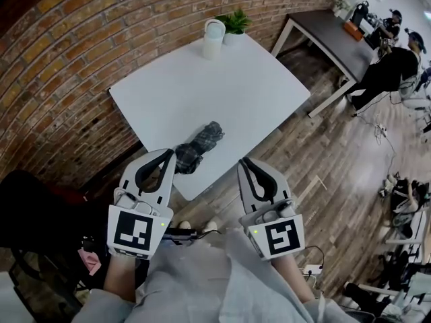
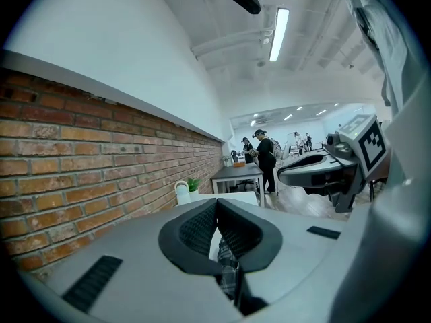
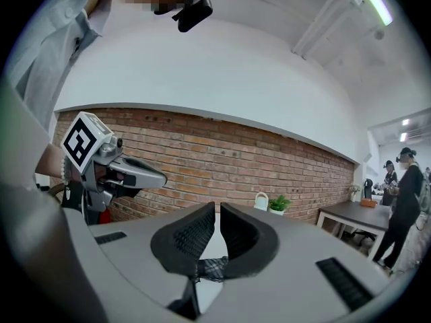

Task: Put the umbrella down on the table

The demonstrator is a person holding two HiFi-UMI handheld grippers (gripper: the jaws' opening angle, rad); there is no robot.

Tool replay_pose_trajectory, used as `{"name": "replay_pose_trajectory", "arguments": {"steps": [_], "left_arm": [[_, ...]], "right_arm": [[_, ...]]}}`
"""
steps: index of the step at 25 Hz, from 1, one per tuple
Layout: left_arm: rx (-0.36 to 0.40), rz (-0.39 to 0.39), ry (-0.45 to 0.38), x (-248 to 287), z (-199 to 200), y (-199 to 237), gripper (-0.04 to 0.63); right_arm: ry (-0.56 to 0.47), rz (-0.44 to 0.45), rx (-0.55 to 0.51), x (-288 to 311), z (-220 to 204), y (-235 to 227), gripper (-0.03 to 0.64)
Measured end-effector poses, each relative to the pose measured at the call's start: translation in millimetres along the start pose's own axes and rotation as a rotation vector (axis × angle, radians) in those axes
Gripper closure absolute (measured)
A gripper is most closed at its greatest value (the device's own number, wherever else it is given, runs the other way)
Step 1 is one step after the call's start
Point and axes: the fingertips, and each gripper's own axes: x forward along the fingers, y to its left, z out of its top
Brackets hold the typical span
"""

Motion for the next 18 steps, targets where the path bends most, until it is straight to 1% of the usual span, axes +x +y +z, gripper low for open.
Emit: {"name": "replay_pose_trajectory", "arguments": {"steps": [4, 12, 18], "left_arm": [[-0.003, -0.008, -0.004, -1, -2, -5, 0.575], [0.043, -0.010, 0.015, 0, -5, -11, 0.575], [0.061, -0.018, 0.021, 1, -6, -14, 0.575]], "right_arm": [[-0.003, 0.003, -0.006, -3, -2, 3, 0.561], [-0.002, -0.004, -0.002, -6, -3, 0, 0.561], [0.047, 0.005, -0.020, -7, -9, 1, 0.561]]}}
